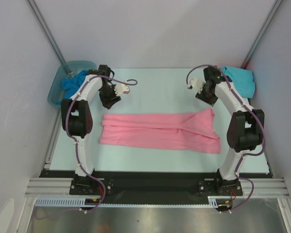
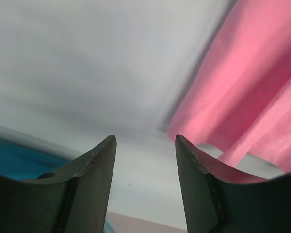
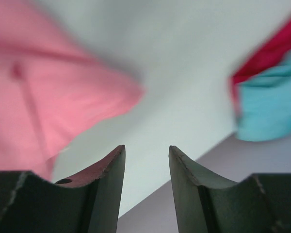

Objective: Fold and stack the t-shirts
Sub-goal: Fold the tshirt

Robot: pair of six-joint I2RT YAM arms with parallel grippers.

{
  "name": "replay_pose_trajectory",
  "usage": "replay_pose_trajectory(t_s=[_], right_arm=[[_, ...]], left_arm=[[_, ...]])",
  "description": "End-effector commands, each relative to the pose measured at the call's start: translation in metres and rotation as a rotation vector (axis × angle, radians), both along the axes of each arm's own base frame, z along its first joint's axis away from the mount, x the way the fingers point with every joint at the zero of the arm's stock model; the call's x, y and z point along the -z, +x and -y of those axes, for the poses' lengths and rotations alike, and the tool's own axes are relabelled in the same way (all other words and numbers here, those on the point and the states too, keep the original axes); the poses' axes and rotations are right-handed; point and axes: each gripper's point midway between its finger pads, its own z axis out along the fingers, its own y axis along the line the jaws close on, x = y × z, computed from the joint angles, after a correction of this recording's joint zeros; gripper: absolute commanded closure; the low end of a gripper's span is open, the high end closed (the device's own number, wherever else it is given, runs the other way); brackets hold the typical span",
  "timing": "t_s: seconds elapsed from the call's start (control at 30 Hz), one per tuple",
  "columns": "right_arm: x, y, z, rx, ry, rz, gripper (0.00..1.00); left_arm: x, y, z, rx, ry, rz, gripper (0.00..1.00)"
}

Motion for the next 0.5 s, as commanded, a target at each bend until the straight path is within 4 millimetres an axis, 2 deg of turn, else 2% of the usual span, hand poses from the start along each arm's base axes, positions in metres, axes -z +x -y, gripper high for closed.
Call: replay_pose_trajectory(t_s=[0.0, 0.23, 0.47], right_arm=[[-0.053, 0.070, 0.015, 0.102, -0.027, 0.282, 0.55], [-0.084, 0.106, 0.031, 0.124, -0.068, 0.401, 0.57], [-0.092, 0.117, 0.032, 0.127, -0.078, 0.433, 0.59]], left_arm=[[0.013, -0.007, 0.021, 0.006, -0.043, -0.032, 0.44], [0.016, -0.023, 0.020, 0.025, -0.039, -0.070, 0.48], [0.029, -0.046, 0.015, 0.056, -0.008, -0.154, 0.52]])
